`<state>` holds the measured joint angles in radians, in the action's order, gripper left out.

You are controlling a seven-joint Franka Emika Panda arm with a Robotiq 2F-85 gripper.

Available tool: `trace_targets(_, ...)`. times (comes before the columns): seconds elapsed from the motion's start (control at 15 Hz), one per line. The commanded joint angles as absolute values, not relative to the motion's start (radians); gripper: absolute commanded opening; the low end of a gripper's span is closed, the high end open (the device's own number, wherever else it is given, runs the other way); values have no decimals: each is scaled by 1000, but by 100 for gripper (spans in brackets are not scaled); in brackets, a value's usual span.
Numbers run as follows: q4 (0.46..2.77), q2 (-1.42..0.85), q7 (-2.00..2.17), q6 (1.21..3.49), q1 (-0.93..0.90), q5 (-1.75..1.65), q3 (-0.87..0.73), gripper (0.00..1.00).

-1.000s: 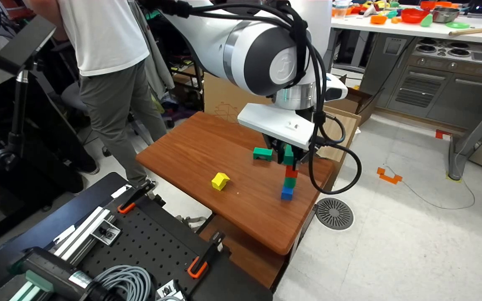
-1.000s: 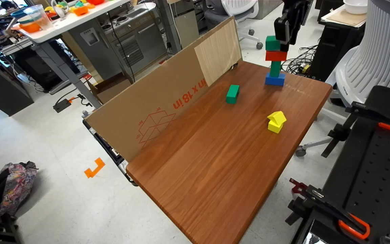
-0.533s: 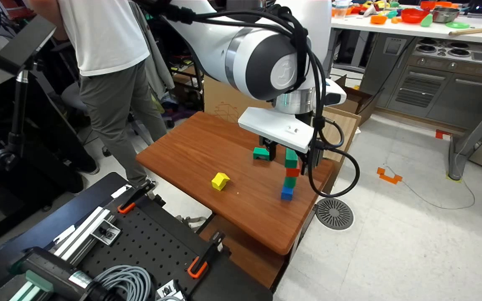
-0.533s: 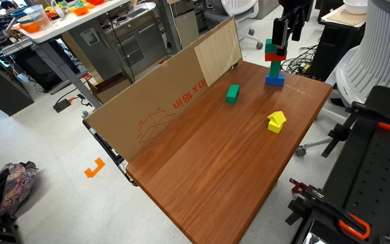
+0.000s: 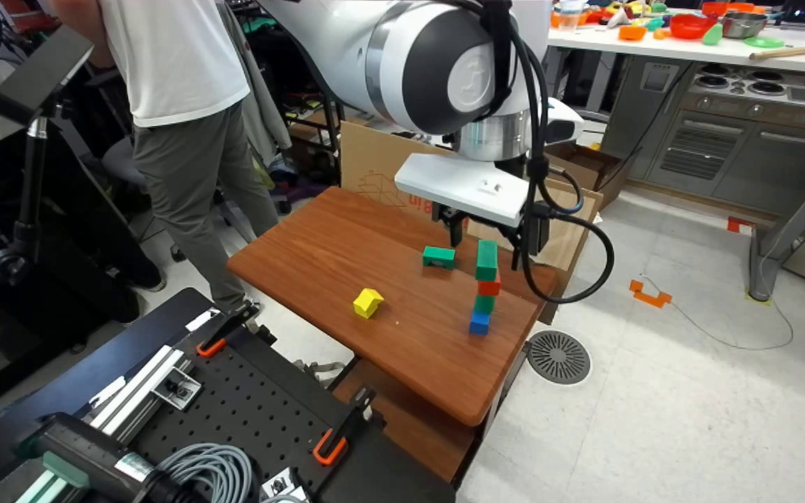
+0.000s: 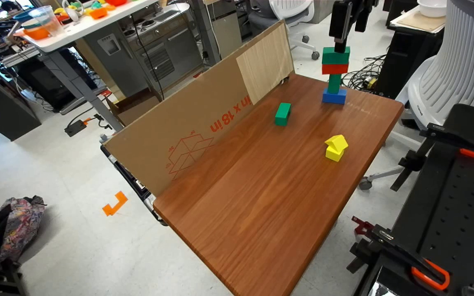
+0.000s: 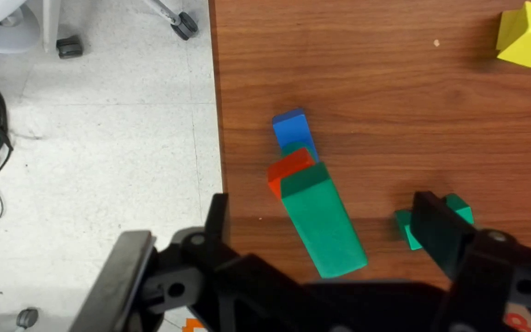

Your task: Put the green block on the stack of blocks

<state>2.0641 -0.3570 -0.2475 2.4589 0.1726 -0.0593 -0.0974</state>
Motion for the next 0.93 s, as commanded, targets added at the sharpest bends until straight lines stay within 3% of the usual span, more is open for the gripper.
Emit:
trace_targets(0.0, 2187, -217, -152, 2477, 112, -150, -112, 100)
trace_targets(0.4, 2314, -90, 131, 2417, -19, -303, -64, 100)
trace_targets(0.87, 2302, -118, 116, 2439, -13, -274, -56, 100)
